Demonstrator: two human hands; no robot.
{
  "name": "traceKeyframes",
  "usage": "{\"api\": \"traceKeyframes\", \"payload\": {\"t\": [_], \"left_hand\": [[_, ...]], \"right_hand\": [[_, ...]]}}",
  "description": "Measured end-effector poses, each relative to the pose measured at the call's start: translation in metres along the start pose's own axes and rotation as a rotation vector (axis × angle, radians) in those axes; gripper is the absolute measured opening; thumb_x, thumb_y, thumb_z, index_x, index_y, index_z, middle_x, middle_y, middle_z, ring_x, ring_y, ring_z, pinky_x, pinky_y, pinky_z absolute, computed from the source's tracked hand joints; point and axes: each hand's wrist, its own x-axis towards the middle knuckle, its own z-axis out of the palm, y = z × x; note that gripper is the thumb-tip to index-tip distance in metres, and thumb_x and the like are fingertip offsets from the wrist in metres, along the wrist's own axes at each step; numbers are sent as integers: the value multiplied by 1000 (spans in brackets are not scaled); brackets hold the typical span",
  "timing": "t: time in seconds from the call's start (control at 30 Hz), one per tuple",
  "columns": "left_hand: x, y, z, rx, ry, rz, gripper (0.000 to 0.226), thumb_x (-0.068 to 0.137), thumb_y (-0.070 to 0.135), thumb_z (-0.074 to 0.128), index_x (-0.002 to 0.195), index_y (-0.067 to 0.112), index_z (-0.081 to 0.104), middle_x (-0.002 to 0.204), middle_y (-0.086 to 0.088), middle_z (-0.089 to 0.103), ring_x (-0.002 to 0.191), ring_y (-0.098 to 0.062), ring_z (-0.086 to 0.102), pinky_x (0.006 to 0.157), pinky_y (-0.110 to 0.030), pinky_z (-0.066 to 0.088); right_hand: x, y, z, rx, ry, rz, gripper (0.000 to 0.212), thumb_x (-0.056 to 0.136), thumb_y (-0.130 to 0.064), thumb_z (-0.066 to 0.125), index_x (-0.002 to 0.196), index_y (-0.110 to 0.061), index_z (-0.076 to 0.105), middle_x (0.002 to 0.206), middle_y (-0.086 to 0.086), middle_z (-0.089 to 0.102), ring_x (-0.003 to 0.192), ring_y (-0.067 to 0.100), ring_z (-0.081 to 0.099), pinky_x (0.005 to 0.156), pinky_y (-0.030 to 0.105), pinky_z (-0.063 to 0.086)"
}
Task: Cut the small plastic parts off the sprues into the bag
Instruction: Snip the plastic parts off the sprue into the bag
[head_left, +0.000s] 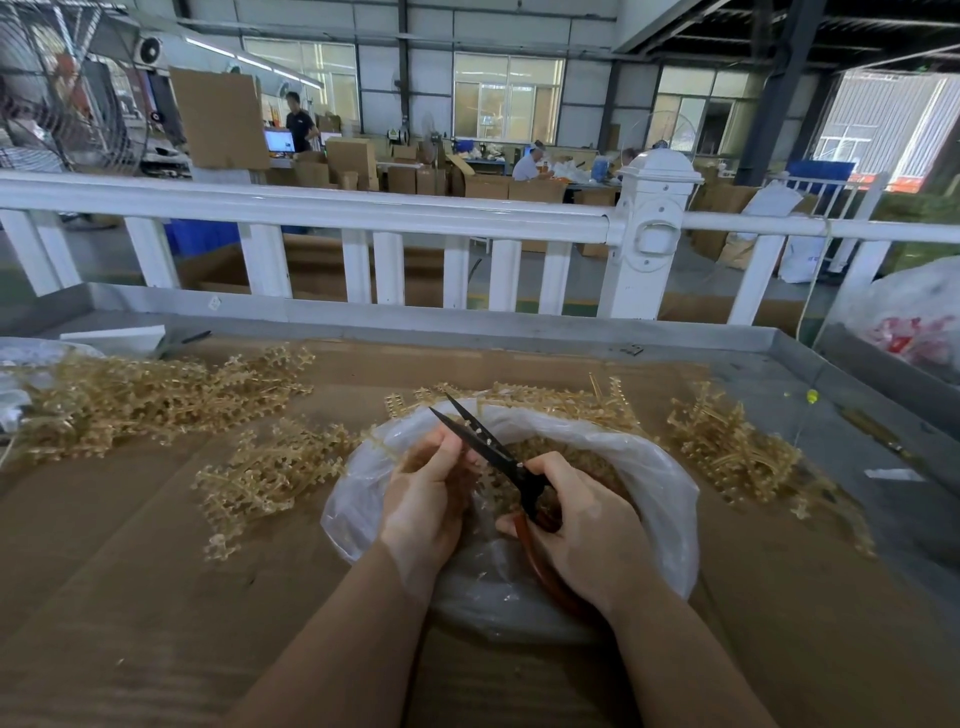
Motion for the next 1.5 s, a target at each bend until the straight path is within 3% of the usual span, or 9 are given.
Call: {"api": "traceKeyframes", "payload": {"t": [0.07,0.4,0.6,0.93,1.1,1.33,1.5], "left_hand": [[1,-1,-1,28,4,-7,4,89,5,56,92,7,57,75,-10,59,70,-21,56,70,-32,52],[2,-2,-1,142,-15,-11,17,92,8,53,76,5,57,70,-12,56,67,-24,54,67,-35,49],[-1,1,1,152,-12,-26,14,94,7,52,81,3,57,78,-17,55,73,-28,52,79,-41,45],[-6,1,4,109,-38,15,12,88,1,57,77,6,55,61,-9,58,59,-21,55,61,-31,54],[-8,1,6,148,-24,2,4,88,-1,56,86,3,55,68,-13,58,66,-25,57,71,-37,53],[-9,2,7,149,-48,1,8,90,-1,53,83,2,53,58,-9,55,48,-16,55,48,-23,51],[-9,2,6,129,-79,0,12,89,-1,52,77,2,54,56,-8,54,45,-15,54,46,-22,49]], "right_hand": [[0,0,0,2,-3,-10,50,76,-58,62,111,-23,59,103,-8,67,96,6,61,83,13,43],[0,1,1,7,-2,-8,51,78,-55,63,114,-20,58,103,-5,67,96,9,61,82,17,47],[1,1,3,-32,-20,-8,48,81,-52,63,116,-19,56,103,-4,68,94,10,63,81,13,43],[0,1,2,-12,29,1,47,79,-55,62,109,-19,59,97,-5,68,89,10,63,76,19,50],[-1,2,2,0,17,9,51,78,-61,55,110,-22,56,101,-7,65,96,9,59,82,20,47],[0,3,3,-1,1,20,49,81,-56,58,116,-22,54,108,-5,63,102,10,58,88,21,46],[-1,4,3,10,1,14,42,84,-49,63,116,-23,54,108,-8,64,102,7,58,87,17,44]]}}
